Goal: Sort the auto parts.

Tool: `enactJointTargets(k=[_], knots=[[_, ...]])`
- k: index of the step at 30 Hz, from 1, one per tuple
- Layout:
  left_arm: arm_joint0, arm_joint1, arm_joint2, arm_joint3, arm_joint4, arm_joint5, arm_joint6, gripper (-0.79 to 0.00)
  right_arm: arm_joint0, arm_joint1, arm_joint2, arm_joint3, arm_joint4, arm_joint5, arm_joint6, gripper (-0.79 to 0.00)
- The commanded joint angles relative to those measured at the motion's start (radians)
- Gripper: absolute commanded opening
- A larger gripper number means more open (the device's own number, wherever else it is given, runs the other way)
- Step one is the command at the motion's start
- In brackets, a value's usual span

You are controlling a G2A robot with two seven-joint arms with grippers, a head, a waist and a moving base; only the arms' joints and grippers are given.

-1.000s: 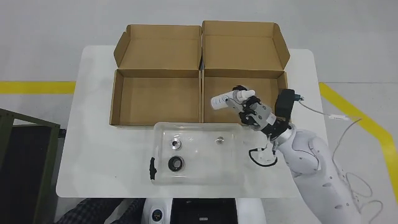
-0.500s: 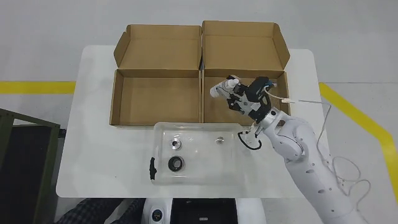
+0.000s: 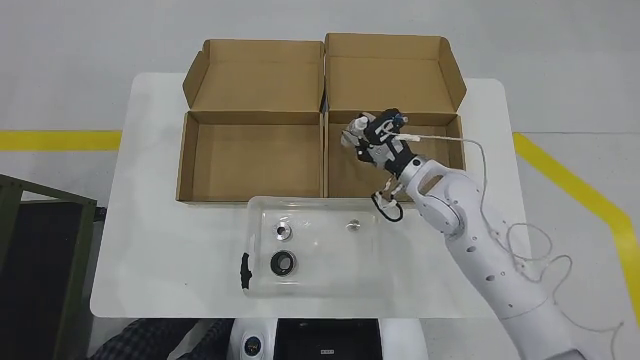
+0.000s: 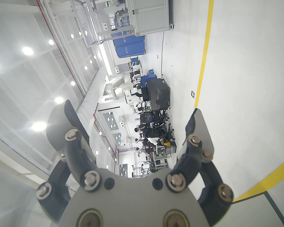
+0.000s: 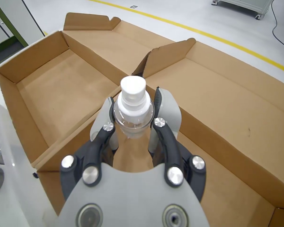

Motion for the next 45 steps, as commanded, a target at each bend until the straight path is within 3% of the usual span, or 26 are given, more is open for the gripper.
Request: enactJointTargets(k=[1, 7, 9, 13, 17, 18, 19, 20, 33, 45], knots=[[0.0, 0.0, 0.0, 0.0, 0.0, 0.0, 0.0, 0.0, 0.011, -0.004, -0.009, 0.02, -0.006, 0.004, 0.0, -0.785], [0.0, 0.0, 0.0, 0.0, 0.0, 0.0, 0.0, 0.0, 0.038, -0.014, -0.033, 0.064, -0.03, 0.003, 0.011, -0.785], [0.0, 0.0, 0.0, 0.0, 0.0, 0.0, 0.0, 0.0, 0.042, -0.017, -0.041, 0.073, -0.034, 0.003, 0.011, -0.705], [0.0, 0.0, 0.0, 0.0, 0.0, 0.0, 0.0, 0.0, 0.044, -0.022, -0.048, 0.086, -0.042, 0.004, 0.008, -0.668], [0.0, 0.0, 0.0, 0.0, 0.0, 0.0, 0.0, 0.0, 0.044, -0.024, -0.047, 0.093, -0.044, 0.001, 0.003, -0.431], [0.0, 0.0, 0.0, 0.0, 0.0, 0.0, 0.0, 0.0, 0.043, -0.025, -0.046, 0.093, -0.046, -0.001, 0.003, -0.314], [0.0, 0.0, 0.0, 0.0, 0.0, 0.0, 0.0, 0.0, 0.042, -0.025, -0.044, 0.092, -0.047, -0.003, 0.003, -0.089], [0.0, 0.0, 0.0, 0.0, 0.0, 0.0, 0.0, 0.0, 0.04, -0.025, -0.042, 0.09, -0.048, -0.006, 0.004, -0.006], [0.0, 0.0, 0.0, 0.0, 0.0, 0.0, 0.0, 0.0, -0.077, 0.006, 0.072, -0.149, -0.113, -0.061, 0.012, 0.0], [0.0, 0.0, 0.0, 0.0, 0.0, 0.0, 0.0, 0.0, -0.292, 0.043, 0.139, -0.417, -0.17, -0.239, 0.065, 0.0]])
